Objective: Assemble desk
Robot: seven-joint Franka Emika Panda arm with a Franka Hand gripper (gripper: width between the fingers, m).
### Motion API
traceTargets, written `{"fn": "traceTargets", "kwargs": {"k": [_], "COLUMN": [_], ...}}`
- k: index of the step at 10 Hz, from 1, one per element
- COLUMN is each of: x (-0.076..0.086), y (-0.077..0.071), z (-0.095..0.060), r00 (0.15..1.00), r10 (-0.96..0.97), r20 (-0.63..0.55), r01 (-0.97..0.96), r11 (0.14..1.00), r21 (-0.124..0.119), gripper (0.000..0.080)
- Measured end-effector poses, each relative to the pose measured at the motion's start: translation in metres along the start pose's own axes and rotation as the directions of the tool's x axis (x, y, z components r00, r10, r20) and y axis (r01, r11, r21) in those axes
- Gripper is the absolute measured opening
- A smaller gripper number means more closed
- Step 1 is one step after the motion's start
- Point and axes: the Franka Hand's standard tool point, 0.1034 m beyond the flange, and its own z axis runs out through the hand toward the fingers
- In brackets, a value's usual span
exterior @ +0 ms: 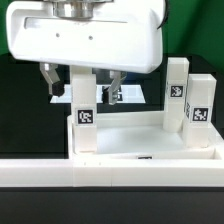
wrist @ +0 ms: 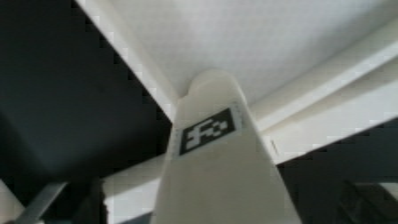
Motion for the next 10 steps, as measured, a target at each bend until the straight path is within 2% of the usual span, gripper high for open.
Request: {"fn": "traceTargets", "kwargs": {"k": [2, 4, 5, 6, 7, 8, 10], "x": [-0.0005, -0.0007, -0.0011, -0.001, -0.001, -0.001, -0.001], "y": [-0.0012, -0.0014, -0.0023, -0.0019, -0.0017, -0.0016, -0.0014], "z": [0.0002, 0.0005, 0.0012, 0.0012, 0.0012, 0.0013, 0.0014], "r00": [0.993, 0.99, 0.991, 0.991, 0.991, 0.991, 0.994], "r10": [-0.122, -0.138, -0.135, -0.135, -0.135, -0.135, -0.113], "r20": [0.001, 0.001, 0.0, 0.0, 0.0, 0.0, 0.0], "r01": [0.122, 0.138, 0.135, 0.135, 0.135, 0.135, 0.113], "r11": [0.993, 0.99, 0.991, 0.991, 0.991, 0.991, 0.994], "r21": [-0.004, -0.006, -0.006, -0.006, -0.006, -0.007, -0.006], "gripper": [0.0649, 0.0649, 0.0525, 0.0525, 0.0389, 0.0288, 0.0289]}}
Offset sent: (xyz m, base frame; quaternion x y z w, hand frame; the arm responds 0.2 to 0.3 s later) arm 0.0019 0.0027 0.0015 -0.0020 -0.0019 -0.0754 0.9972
